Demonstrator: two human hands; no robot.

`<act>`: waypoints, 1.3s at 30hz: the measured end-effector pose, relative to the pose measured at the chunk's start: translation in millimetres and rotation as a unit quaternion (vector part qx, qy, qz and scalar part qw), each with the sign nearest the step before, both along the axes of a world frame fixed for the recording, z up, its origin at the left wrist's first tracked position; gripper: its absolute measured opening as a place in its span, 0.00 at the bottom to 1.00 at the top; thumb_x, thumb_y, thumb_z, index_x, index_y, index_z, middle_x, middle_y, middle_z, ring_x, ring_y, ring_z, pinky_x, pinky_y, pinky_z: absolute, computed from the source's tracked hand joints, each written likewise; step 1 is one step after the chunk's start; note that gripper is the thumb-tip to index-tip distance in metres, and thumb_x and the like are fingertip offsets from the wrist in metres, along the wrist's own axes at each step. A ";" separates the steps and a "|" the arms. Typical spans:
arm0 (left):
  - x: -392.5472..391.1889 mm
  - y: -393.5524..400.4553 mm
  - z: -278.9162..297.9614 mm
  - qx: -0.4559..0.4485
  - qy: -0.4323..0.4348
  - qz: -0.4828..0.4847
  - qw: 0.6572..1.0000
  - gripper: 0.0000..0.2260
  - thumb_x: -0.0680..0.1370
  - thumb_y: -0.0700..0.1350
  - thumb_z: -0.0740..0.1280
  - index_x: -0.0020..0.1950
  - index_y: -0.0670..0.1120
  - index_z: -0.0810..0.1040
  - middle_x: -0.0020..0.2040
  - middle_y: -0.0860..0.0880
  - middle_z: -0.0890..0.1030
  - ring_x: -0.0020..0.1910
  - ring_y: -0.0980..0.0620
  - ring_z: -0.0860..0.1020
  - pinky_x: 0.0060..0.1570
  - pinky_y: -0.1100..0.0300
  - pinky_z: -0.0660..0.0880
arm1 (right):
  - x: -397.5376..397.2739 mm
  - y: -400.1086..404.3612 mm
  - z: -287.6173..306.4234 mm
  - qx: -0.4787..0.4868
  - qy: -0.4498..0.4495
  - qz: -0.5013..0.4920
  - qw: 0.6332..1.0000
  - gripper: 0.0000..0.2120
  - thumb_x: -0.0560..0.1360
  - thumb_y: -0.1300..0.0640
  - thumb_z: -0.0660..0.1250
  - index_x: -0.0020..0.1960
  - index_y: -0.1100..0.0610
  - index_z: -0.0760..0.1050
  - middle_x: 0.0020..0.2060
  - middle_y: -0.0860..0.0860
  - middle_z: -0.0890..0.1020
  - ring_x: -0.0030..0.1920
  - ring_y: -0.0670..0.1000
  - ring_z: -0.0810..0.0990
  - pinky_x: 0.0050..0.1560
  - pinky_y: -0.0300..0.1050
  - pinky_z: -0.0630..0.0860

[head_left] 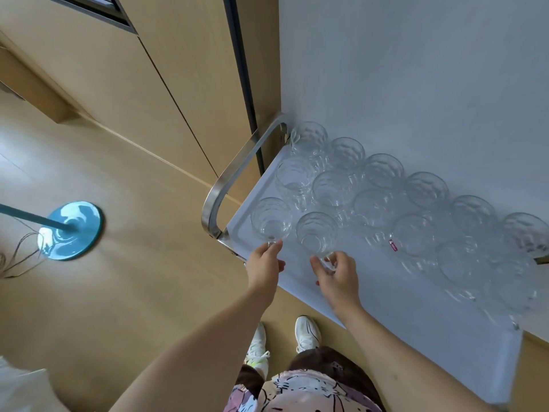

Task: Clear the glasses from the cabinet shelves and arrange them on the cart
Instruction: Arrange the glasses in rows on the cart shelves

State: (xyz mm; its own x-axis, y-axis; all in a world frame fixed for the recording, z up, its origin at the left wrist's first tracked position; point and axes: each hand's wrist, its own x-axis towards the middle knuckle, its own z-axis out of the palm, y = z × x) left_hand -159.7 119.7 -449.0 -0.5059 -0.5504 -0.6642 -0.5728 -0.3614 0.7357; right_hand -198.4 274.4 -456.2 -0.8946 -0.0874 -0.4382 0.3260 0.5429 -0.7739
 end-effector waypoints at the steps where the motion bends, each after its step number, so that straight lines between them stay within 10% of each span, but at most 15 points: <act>1: 0.3 1.5 -0.1 -0.027 -0.006 -0.006 1.000 0.16 0.78 0.55 0.69 0.46 0.41 0.80 0.43 0.46 0.79 0.42 0.46 0.80 0.46 0.54 0.77 | -0.5 -0.2 -1.9 0.010 0.012 0.004 1.000 0.16 0.76 0.48 0.72 0.50 0.59 0.72 0.53 0.56 0.74 0.41 0.57 0.82 0.50 0.55 0.79; 5: 2.1 8.3 1.3 -0.165 -0.034 -0.030 0.985 0.16 0.79 0.56 0.66 0.54 0.44 0.81 0.57 0.48 0.78 0.55 0.50 0.77 0.55 0.53 0.75 | -1.4 -2.3 -9.0 0.048 0.062 0.019 0.997 0.12 0.78 0.51 0.71 0.47 0.59 0.72 0.49 0.56 0.76 0.44 0.56 0.78 0.46 0.46 0.69; 14: -7.5 10.4 -0.6 -0.191 -0.046 -0.093 0.976 0.18 0.80 0.51 0.66 0.37 0.39 0.69 0.31 0.50 0.70 0.32 0.50 0.67 0.35 0.55 0.67 | -9.3 -7.1 -16.2 0.076 0.091 0.031 0.992 0.16 0.78 0.48 0.71 0.43 0.61 0.77 0.36 0.52 0.79 0.40 0.58 0.79 0.40 0.46 0.68; 39: -24.4 -2.3 2.7 -0.200 -0.097 -0.206 0.953 0.19 0.80 0.56 0.67 0.37 0.45 0.70 0.30 0.51 0.71 0.31 0.51 0.70 0.32 0.57 0.66 | -19.8 -14.8 -5.3 0.101 0.052 0.053 0.992 0.18 0.77 0.44 0.71 0.43 0.59 0.76 0.33 0.49 0.78 0.39 0.55 0.79 0.41 0.47 0.72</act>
State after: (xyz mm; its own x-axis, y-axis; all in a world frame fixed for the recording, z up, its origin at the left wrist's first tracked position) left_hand -184.1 117.4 -446.2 -0.6220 -0.5610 -0.5464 -0.7453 0.2099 0.6329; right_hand -218.2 259.6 -461.5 -0.9264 -0.1036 -0.3620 0.1823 0.7179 -0.6719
